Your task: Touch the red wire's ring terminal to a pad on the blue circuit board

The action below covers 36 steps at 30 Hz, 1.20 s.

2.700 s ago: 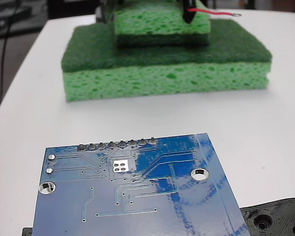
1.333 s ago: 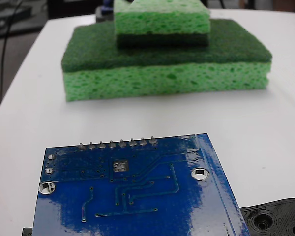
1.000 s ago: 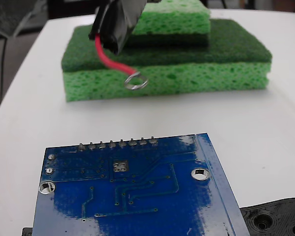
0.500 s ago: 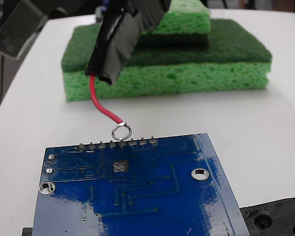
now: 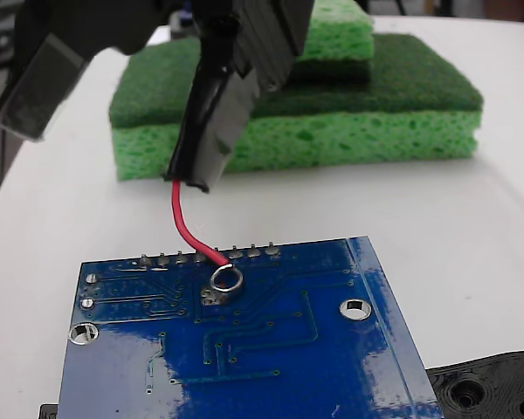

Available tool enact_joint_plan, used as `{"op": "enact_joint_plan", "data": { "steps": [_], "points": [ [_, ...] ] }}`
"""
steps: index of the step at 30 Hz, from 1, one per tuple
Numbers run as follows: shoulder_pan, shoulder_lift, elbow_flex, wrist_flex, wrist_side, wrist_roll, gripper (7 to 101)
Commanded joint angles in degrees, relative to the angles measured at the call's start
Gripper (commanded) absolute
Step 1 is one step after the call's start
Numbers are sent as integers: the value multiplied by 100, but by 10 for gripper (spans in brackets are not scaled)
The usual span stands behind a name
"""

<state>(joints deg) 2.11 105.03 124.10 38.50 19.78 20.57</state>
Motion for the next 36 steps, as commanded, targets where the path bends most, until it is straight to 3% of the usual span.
{"op": "enact_joint_plan", "data": {
  "steps": [1, 24, 27, 33, 36],
  "points": [
    [44, 9, -70, -9, -35, -18, 1003],
    [44, 431, -114, 193, -141, -185, 1003],
    [237, 1063, 149, 105, -686, -527, 1003],
    [879, 2373, 1327, -378, -2821, -1529, 1003],
    [1002, 2883, 1942, -431, -3322, -1775, 1003]
  ]
}}
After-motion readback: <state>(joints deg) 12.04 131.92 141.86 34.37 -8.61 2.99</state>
